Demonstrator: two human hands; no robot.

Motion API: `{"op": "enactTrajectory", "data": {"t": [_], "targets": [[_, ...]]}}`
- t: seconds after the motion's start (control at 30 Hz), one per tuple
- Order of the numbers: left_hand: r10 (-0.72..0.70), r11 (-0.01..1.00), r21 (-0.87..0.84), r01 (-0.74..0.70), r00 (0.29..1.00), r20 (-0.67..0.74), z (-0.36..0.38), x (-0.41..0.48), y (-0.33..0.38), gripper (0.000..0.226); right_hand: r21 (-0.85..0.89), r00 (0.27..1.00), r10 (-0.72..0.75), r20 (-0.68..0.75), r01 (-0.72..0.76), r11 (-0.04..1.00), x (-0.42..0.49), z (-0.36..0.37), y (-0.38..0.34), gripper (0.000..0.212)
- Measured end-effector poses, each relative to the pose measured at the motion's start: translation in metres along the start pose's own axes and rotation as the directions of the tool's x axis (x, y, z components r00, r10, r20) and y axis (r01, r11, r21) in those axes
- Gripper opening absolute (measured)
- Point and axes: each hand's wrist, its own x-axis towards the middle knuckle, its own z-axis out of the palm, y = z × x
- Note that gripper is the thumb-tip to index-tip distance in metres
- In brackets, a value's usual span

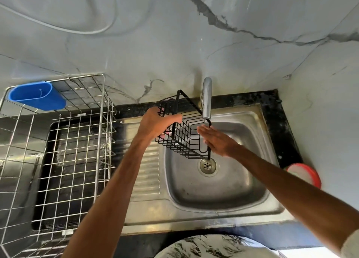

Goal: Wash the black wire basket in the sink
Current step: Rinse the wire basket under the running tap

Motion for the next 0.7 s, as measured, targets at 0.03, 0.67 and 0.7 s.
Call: {"op": "enactTrajectory", "data": {"t": [0.03,0.67,0.7], "targets": [[0.008,1.0,-0.001,-0.008,1.0,-0.005,0.0,0.0,0.001,0.036,-0.08,0.999,-0.025,0.031,0.028,0.996,0.006,0.001,0.004,0.057],[-0.087,0.993,-0.081,0.09,0.995,0.046,0.02,-0.011,0.013,0.124,-0.298,0.977,-0.007,0.211,0.071,0.952,0.019,-0.007,0.016,0.066],[-0.096,0.991,-0.083,0.102,0.993,0.065,0.02,-0.011,0.013,0.129,-0.305,0.977,-0.002,0.213,0.069,0.95,0.022,-0.008,0.017,0.066]]}}
